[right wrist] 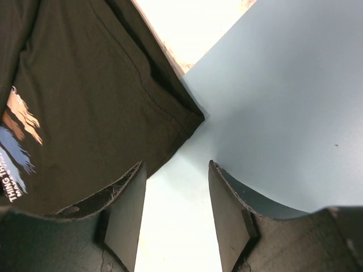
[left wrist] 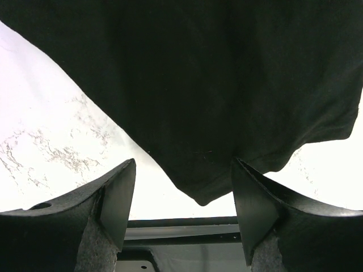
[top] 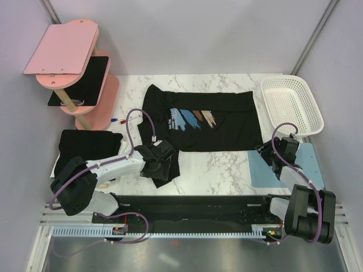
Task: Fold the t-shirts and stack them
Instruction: Grap the side of the flattened tshirt closest away from the robot with both arms
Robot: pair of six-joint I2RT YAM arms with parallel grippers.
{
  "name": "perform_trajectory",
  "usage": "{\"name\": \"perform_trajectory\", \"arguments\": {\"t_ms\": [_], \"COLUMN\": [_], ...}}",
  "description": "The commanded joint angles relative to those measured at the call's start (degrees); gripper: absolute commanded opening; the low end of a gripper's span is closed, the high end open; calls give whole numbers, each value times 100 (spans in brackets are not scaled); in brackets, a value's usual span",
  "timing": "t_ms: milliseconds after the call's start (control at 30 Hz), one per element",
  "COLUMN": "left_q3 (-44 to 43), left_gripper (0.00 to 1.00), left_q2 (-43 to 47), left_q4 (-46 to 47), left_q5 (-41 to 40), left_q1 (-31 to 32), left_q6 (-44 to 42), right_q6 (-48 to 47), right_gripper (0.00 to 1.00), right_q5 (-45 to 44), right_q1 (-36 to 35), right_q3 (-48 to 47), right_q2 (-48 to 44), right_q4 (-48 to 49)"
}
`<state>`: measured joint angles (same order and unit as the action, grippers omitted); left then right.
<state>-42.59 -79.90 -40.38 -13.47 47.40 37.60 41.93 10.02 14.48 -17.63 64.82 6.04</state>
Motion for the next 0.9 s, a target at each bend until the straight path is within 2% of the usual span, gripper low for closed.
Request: {"name": "perform_trajectory", "arguments": {"t_ms": [0, 267, 367, 400, 533, 733, 867], "left_q3": [-171, -162, -180, -180, -162, -136, -127], "left_gripper": [75, 74, 74, 74, 73, 74, 72], "left_q2": [-52, -52, -61, -78, -96, 9, 194], "left_q4": [13, 4, -5, -5, -57, -84, 153], "left_q5": [-226, -243, -261, -261, -322, -393, -577], "left_q1": [59, 94, 94, 94, 112, 129, 305], "left_q6": [168, 186, 177, 177, 195, 238, 309], "right_q6": [394, 623, 693, 702, 711, 562, 228], "right_gripper": [54, 42, 27, 18, 2, 0, 0], "right_q5": [-272, -501, -510, -519, -510, -659, -809], "right_q1": [2, -165, -314, -358, -560, -666, -666], "right_q3": [242, 216, 181, 181, 172, 146, -91], "right_q2": [128, 777, 1102, 1164, 1358, 850, 128], "right_q4": [510, 1231, 1530, 1592, 1777, 1418, 724]}}
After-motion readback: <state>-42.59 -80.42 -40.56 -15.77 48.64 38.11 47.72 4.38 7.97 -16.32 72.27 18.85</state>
